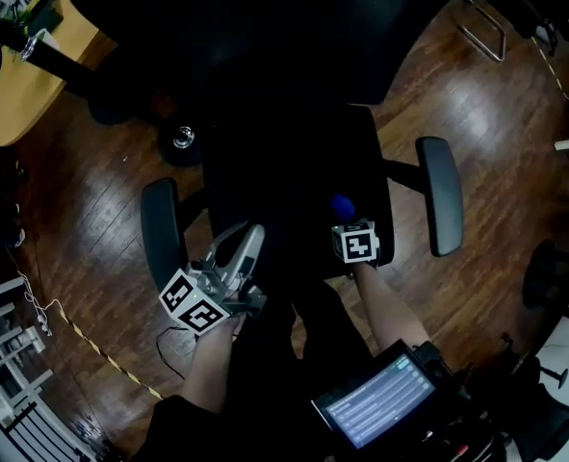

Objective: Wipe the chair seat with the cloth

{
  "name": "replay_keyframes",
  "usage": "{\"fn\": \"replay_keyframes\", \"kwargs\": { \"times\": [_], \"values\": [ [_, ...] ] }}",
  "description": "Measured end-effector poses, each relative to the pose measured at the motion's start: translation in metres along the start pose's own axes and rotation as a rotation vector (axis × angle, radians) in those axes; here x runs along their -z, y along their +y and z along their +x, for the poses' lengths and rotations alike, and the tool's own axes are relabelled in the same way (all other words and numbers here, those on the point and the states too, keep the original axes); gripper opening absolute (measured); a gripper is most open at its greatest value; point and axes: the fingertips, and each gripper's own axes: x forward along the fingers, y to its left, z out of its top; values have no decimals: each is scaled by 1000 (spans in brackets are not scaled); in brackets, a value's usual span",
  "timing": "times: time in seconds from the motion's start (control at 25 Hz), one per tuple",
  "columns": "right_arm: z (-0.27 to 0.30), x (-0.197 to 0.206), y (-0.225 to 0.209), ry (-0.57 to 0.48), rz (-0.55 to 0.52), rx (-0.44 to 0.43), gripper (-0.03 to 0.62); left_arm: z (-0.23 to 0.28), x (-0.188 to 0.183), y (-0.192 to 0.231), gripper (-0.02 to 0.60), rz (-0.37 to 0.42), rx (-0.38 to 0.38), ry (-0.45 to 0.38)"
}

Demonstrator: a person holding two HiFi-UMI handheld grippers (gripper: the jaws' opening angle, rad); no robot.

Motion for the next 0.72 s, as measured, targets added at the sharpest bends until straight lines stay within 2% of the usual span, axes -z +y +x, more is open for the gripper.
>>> {"fn": "replay_keyframes", "kwargs": {
  "times": [0.12,0.2,0.44,0.72],
  "values": [
    [-16,9,-40,-6,29,43,44,16,8,-6,-8,-1,29,26],
    [-25,7,-51,-29,36,56,44,25,13,-9,-8,-3,42,40],
    [-21,6,-52,-44,41,79,44,28,17,-2,-8,-24,47,56],
    [-21,-2,-47,-37,15,112,44,9,16,8,-8,-33,4,22]
  ]
}}
